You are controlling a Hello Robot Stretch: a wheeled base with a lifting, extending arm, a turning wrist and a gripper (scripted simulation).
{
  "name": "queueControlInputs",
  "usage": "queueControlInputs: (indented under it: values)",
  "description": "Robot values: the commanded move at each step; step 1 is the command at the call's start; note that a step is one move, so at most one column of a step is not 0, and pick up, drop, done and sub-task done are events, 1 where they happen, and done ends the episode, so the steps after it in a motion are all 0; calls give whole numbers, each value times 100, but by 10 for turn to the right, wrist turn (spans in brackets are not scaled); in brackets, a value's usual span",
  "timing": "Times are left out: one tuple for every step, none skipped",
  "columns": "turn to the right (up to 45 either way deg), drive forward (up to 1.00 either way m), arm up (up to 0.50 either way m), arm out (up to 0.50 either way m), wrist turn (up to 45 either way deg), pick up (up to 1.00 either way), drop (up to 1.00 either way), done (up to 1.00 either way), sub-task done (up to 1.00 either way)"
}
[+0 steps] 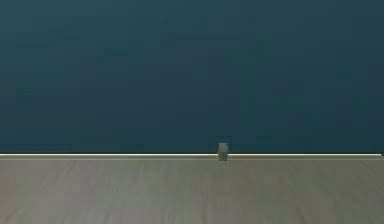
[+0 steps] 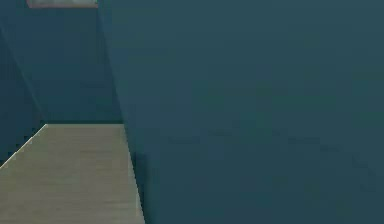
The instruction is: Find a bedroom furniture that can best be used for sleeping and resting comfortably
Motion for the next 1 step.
queueControlInputs:
  values:
    - [-450, 0, 0, 0, 0, 0, 0, 0, 0]
